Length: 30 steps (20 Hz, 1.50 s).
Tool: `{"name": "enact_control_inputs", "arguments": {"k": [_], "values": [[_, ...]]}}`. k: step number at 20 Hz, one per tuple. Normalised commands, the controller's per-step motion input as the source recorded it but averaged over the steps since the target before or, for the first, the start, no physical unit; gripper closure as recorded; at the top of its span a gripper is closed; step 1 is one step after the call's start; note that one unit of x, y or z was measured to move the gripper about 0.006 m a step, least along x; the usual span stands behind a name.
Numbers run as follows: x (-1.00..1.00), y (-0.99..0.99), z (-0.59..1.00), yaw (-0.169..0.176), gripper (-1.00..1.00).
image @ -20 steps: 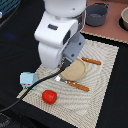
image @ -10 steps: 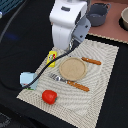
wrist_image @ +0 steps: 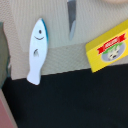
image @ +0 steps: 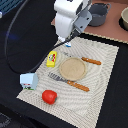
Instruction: Interact with the objects in diverse but meaningful ways.
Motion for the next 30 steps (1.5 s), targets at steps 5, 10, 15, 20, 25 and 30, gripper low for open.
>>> {"name": "enact_control_inputs", "arguments": {"k": [5, 10, 15, 20, 25, 30], "values": [[-0.71, 0.49, -0.29, -0.072, -1.0], [-0.6, 0.43, -0.29, -0.062, -1.0], [-0.35, 0.21, -0.34, -0.029, -1.0], [-0.27, 0.15, -0.43, -0.016, -1.0], [-0.25, 0.1, -0.51, -0.005, -1.0], [-0.31, 0.17, -0.53, 0.0, -1.0]]}}
